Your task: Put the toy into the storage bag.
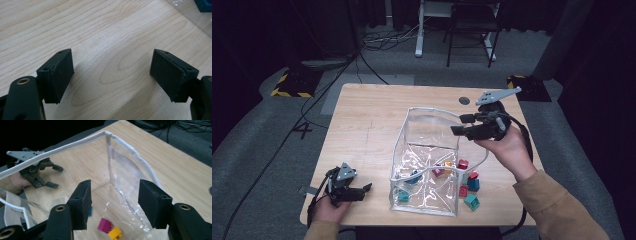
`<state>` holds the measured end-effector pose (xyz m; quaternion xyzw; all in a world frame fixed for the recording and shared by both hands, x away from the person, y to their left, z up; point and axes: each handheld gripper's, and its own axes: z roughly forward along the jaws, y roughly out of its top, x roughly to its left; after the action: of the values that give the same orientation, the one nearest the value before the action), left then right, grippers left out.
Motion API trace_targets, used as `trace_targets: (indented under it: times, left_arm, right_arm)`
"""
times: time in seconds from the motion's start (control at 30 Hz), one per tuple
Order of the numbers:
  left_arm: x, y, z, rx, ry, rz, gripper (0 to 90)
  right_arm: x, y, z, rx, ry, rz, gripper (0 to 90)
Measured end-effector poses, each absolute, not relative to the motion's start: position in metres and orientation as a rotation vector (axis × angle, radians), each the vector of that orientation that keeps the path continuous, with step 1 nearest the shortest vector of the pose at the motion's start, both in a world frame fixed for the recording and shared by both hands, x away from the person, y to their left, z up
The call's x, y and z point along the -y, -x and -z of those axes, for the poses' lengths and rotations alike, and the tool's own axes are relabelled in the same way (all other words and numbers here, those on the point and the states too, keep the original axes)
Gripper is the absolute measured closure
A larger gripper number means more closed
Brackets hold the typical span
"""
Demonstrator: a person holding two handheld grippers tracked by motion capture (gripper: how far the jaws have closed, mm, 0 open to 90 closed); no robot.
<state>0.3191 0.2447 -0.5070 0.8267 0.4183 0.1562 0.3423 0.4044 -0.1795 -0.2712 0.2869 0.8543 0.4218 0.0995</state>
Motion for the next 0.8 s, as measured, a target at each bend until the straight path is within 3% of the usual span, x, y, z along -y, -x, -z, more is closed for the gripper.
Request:
trace_targets:
  times: [0.8]
  left_arm:
    - [-0.245, -0.320, 0.507, -1.114, -2.137, -0.418, 19.9]
  right_arm:
    - [0.274, -0.406, 0.267, -2.291, -1.078, -1.274, 44.7]
